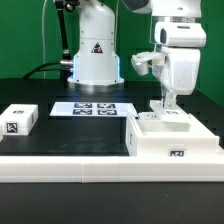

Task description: Assemble cabinet

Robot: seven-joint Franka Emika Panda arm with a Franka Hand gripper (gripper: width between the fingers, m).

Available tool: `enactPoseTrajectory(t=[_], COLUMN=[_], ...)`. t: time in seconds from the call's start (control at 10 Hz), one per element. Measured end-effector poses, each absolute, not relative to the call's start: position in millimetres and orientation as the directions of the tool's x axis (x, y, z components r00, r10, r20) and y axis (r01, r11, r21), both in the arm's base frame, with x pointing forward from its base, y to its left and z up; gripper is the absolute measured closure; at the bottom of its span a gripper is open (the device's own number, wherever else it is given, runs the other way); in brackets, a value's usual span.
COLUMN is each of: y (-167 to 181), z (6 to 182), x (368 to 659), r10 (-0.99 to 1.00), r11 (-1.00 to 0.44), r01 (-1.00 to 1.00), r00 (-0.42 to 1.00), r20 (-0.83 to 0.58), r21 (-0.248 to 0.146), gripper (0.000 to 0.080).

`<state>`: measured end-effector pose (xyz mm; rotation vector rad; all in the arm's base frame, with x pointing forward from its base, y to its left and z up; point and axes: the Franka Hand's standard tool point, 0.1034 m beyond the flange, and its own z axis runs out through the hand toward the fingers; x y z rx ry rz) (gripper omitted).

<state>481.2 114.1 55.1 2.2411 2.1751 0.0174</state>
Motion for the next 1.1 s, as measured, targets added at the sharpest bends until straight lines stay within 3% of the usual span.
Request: enactPoseTrajectory(t=[0.5, 0.9, 1.1], y=[111, 110, 110], z=[56.4, 55.7, 55.2], x=[540, 575, 578], r10=[0.998, 0.999, 0.999], r11=[-0.063, -0.044, -0.044], r01=[0.997, 0.999, 0.999], r00=[0.063, 0.044, 0.044], r20=[-0.001, -0.018, -0.026], r21=[0.041, 0.021, 0.008], gripper=[0.0729, 0.0729, 0.0728])
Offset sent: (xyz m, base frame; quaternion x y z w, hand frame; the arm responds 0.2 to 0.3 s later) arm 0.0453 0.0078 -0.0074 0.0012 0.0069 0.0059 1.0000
